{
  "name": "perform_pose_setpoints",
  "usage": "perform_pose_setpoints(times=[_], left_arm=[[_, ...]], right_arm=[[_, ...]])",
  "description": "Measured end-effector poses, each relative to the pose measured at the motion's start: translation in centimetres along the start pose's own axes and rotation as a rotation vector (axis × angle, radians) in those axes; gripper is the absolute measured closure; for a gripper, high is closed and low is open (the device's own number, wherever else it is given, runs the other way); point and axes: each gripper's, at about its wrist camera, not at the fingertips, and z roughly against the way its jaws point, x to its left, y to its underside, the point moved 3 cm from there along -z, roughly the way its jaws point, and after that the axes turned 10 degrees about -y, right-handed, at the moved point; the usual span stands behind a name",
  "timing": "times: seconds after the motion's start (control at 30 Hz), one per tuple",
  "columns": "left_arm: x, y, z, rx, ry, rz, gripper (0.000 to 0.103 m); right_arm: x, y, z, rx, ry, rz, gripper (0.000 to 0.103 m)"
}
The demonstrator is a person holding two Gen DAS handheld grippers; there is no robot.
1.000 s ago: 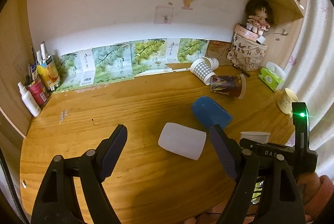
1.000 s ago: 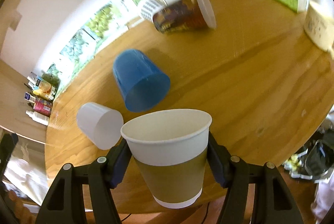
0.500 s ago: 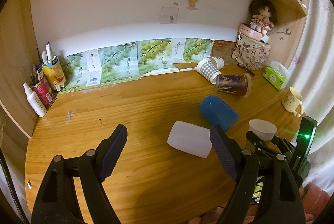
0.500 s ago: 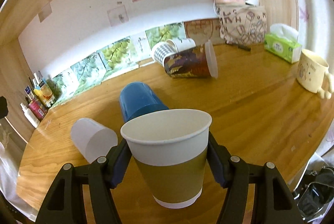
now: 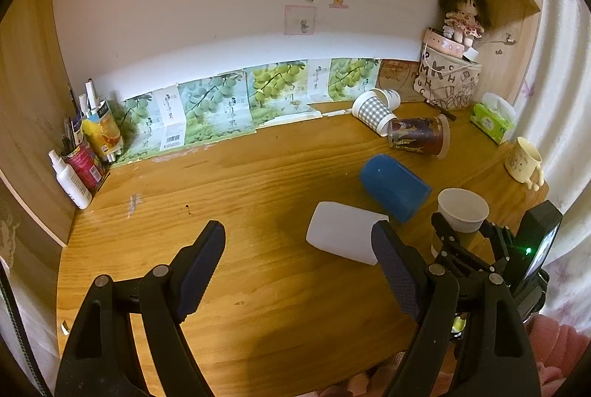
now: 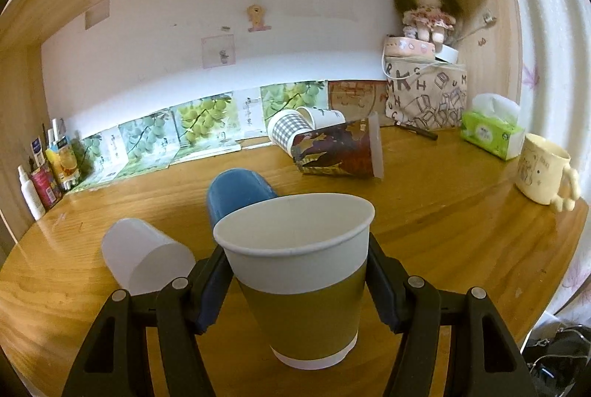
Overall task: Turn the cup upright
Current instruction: 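Carry the upright kraft-brown cup with the right gripper over the desk, then lower the cup rim-up onto the desk and open the right gripper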
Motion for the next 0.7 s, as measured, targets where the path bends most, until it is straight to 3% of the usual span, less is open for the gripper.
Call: perform_pose_setpoints(times=[0.4,0.6,0.7], left_arm=[[-0.4,0.5,0.4,0.008,0.028,0.002,0.019],[-1.1,1.1,0.2,0.044,0.060,0.011,0.019],[-1.6,1.7,-0.2,0.080,0.079,0.024,0.019]], right_arm=[[0.4,0.9,0.5,0.021,-0.011,0.025,0.035],[0.3,1.6,0.4,0.096,-0.031,0.025,0.035],[0.3,2.0,0.6,0.138,-0.046,0.034,0.027]])
